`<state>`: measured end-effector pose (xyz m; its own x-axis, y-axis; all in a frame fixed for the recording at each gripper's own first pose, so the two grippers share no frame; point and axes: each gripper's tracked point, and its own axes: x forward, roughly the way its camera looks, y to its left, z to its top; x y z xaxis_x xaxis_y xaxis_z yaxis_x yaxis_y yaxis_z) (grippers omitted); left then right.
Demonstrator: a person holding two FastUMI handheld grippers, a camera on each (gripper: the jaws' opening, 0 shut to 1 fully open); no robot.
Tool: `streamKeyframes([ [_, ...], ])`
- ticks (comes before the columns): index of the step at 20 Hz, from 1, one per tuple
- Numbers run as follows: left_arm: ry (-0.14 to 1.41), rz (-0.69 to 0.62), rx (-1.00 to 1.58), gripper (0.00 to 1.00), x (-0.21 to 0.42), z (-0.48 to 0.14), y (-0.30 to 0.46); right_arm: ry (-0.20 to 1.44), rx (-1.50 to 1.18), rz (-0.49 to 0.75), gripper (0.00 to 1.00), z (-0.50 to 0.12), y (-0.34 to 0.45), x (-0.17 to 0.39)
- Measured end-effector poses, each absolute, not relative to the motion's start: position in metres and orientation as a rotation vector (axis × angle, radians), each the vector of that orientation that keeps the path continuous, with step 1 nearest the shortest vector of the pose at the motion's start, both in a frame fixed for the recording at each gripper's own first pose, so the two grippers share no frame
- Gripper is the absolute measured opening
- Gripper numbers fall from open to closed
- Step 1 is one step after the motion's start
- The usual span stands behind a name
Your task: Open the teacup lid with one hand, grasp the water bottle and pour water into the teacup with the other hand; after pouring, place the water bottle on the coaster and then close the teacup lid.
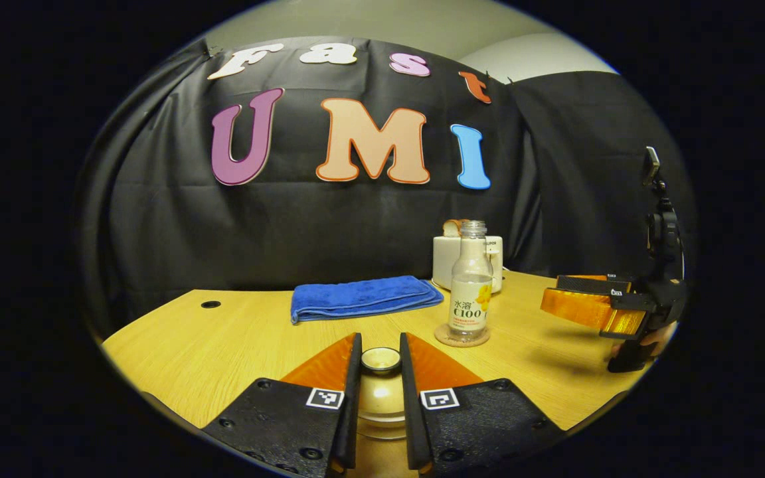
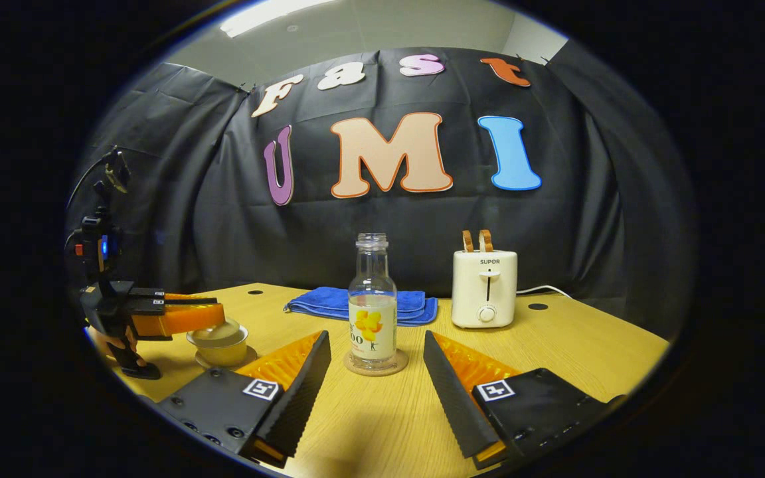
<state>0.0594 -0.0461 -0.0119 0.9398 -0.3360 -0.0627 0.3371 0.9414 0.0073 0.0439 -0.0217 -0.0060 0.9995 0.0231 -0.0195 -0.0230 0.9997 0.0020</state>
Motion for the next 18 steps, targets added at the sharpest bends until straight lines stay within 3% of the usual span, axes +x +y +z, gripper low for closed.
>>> streamKeyframes([
  [2,0.088,-0.343,0.031,0.27,0.06,-0.016,-0.047,0.019,0.002,0.025,0.96,-0.006,-0.022,0.041],
  [4,0.11,-0.325,0.038,0.27,0.061,-0.019,-0.045,0.021,0.002,0.026,0.87,-0.006,-0.022,0.04],
  [5,0.118,-0.316,0.038,0.27,0.061,-0.02,-0.043,0.021,0.002,0.021,0.96,-0.006,-0.024,0.04],
  [8,0.124,-0.308,0.039,0.29,0.062,-0.021,-0.043,0.021,0.002,0.026,0.87,-0.006,-0.023,0.039],
  [11,0.117,-0.295,0.031,0.33,0.062,-0.019,-0.04,0.02,0.002,0.023,0.92,-0.005,-0.023,0.038],
  [12,0.109,-0.287,0.025,0.37,0.061,-0.018,-0.039,0.021,0.002,0.022,0.92,-0.006,-0.024,0.038],
  [13,0.103,-0.276,0.019,0.47,0.059,-0.016,-0.035,0.021,0.002,0.022,0.87,-0.006,-0.024,0.038],
  [15,0.079,-0.263,0.001,0.61,0.056,-0.013,-0.033,0.021,0.002,0.021,0.92,-0.005,-0.024,0.038],
  [16,0.069,-0.254,-0.002,0.61,0.054,-0.011,-0.031,0.022,0.001,0.015,0.92,-0.006,-0.025,0.039],
  [18,0.047,-0.238,0.0,0.7,0.05,-0.008,-0.028,0.021,0.0,0.007,0.92,-0.006,-0.026,0.039],
])
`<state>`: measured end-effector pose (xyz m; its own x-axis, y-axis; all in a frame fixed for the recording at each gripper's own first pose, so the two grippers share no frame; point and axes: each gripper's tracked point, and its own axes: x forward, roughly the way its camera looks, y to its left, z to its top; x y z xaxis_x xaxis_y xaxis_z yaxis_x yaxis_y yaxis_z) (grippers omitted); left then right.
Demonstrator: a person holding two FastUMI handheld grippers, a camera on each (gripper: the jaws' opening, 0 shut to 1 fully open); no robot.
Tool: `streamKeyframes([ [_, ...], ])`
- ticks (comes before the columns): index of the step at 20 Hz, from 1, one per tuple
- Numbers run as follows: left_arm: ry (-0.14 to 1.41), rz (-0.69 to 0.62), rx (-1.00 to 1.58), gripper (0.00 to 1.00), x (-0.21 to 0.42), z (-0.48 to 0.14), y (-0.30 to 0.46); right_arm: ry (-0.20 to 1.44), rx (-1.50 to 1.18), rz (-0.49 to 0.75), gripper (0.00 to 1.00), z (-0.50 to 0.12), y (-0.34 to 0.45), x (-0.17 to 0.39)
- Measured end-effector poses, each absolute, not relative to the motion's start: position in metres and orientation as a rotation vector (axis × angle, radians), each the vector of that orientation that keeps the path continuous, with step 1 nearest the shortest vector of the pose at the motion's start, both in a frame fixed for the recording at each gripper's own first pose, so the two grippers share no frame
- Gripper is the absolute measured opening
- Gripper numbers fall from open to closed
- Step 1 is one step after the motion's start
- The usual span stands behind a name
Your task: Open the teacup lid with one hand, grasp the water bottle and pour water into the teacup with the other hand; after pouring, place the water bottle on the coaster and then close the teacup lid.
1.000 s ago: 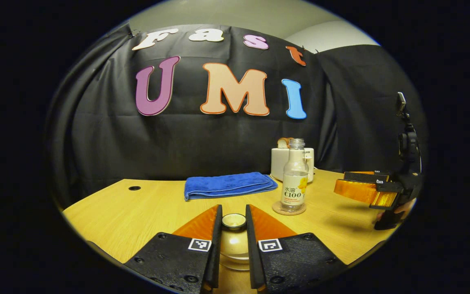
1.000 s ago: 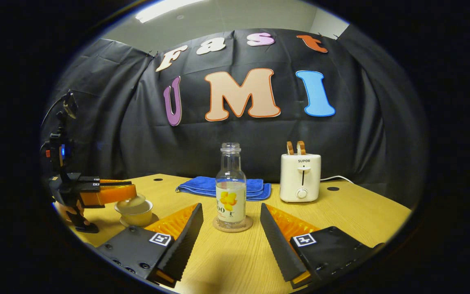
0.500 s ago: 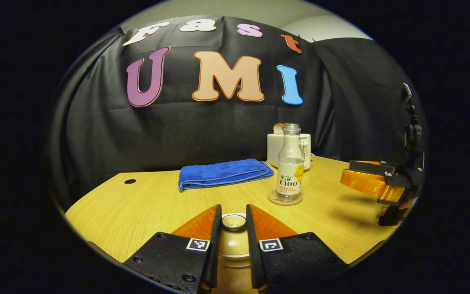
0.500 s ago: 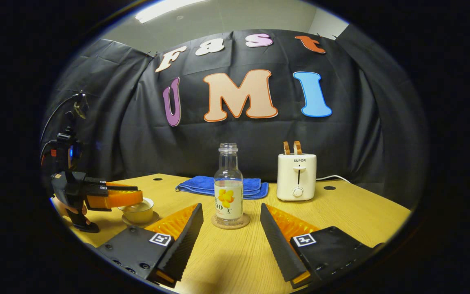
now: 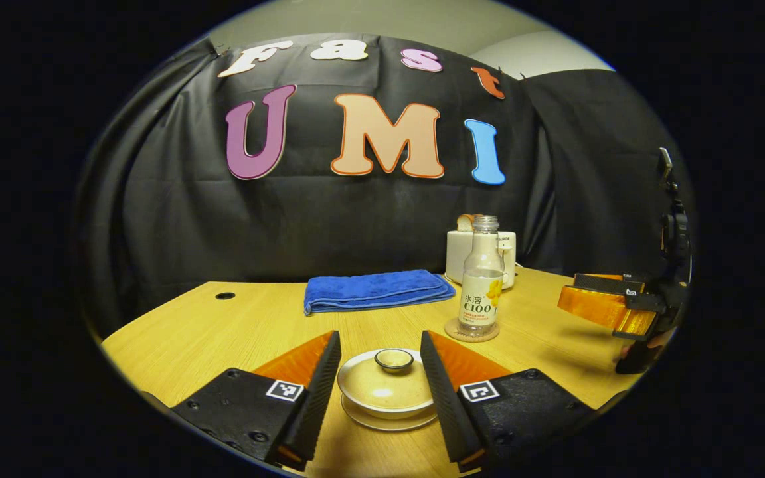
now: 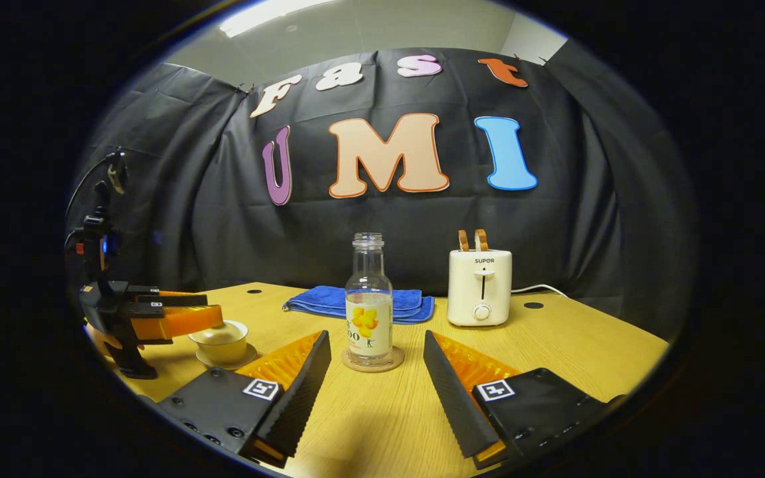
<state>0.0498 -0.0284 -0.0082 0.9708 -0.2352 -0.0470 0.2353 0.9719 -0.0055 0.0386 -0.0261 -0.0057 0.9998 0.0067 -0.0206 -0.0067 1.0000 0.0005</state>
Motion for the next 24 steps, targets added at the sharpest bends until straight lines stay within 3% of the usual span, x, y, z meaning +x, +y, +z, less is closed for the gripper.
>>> streamKeyframes([
  [2,0.029,-0.224,-0.002,0.81,0.045,-0.005,-0.026,0.02,0.001,-0.003,0.87,-0.006,-0.028,0.039],
  [3,0.025,-0.219,-0.005,0.84,0.041,-0.005,-0.025,0.02,0.0,-0.005,0.91,-0.005,-0.028,0.039],
  [8,0.003,-0.162,-0.005,0.87,0.027,-0.002,-0.01,0.017,-0.001,-0.031,0.92,-0.005,-0.033,0.037],
  [10,0.004,-0.137,-0.004,0.95,0.022,-0.001,-0.004,0.016,-0.002,-0.043,0.87,-0.005,-0.035,0.037],
  [12,0.005,-0.105,-0.003,0.96,0.019,-0.001,0.003,0.015,-0.003,-0.055,0.92,-0.005,-0.037,0.036],
  [15,0.002,-0.044,-0.001,0.96,0.016,-0.001,0.015,0.014,-0.004,-0.071,0.87,-0.005,-0.04,0.034],
  [16,0.002,-0.031,-0.001,0.96,0.015,-0.001,0.017,0.014,-0.004,-0.078,0.92,-0.005,-0.042,0.033],
  [23,0.003,0.02,0.001,0.96,0.014,-0.001,0.026,0.014,-0.004,-0.081,0.92,-0.005,-0.042,0.033],
  [24,0.003,0.021,0.0,0.96,0.014,-0.001,0.026,0.015,-0.004,-0.084,0.87,-0.005,-0.043,0.033],
])
